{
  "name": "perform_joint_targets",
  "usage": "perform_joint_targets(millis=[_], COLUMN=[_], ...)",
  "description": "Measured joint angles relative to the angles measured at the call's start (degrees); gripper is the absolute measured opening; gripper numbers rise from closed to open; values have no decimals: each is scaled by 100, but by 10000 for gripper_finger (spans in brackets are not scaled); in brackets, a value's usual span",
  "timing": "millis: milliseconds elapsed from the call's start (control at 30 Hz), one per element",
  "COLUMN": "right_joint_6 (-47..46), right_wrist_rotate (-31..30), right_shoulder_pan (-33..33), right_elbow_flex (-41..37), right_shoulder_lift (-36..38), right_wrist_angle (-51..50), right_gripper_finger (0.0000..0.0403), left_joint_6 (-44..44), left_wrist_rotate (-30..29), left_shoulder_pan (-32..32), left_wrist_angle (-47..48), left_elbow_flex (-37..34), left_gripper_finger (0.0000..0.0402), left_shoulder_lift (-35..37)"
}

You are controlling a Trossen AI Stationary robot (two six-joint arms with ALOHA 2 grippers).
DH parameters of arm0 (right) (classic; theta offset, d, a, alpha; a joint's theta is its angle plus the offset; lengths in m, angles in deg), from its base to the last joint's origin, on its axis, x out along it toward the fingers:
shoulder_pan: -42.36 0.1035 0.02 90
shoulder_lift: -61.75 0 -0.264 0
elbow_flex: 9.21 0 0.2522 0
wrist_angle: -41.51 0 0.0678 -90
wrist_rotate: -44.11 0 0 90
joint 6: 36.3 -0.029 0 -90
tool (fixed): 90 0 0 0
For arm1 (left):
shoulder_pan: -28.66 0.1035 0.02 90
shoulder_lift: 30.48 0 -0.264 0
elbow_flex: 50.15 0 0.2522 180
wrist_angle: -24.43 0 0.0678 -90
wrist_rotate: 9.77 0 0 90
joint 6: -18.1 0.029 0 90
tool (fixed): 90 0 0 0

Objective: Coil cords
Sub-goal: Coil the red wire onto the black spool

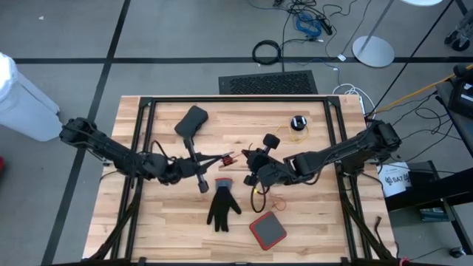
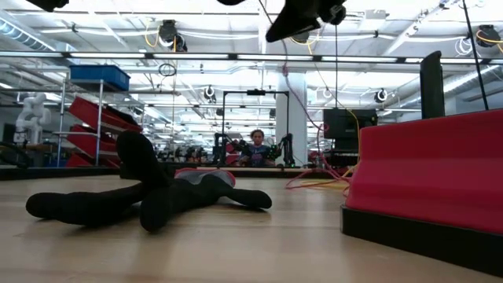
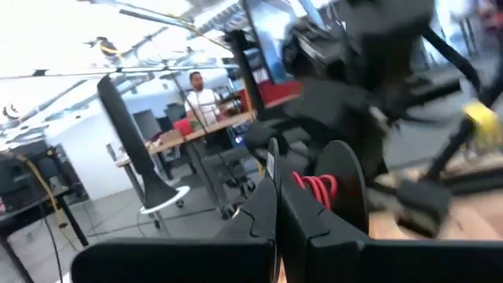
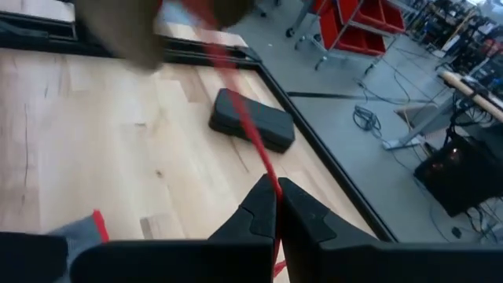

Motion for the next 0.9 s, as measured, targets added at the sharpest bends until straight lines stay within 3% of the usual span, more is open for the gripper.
perform_joint_targets(millis=[200, 400, 667, 900], right_joint_6=[507, 687, 518, 514], right_wrist_rotate=[79, 304, 591, 566], right_shoulder_pan=[-70, -220, -383, -318], right_elbow_flex=[-2, -11, -13, -13], right_shoulder_lift=[-493, -815, -955, -955], right_wrist_angle=[979, 1698, 1939, 1957], right_gripper_finger=[0, 0, 0, 4], left_joint_6=[-384, -211, -114, 693], left_wrist_rotate=[100, 17, -25, -586], left_shoulder_pan=[306, 592, 836, 827], left_wrist_angle=[-476, -1152, -1600, -1603], left_elbow_flex=[0, 0, 7, 11], left_gripper_finger=[0, 0, 0, 0], left_shoulder_lift=[-227, -711, -1334, -1524])
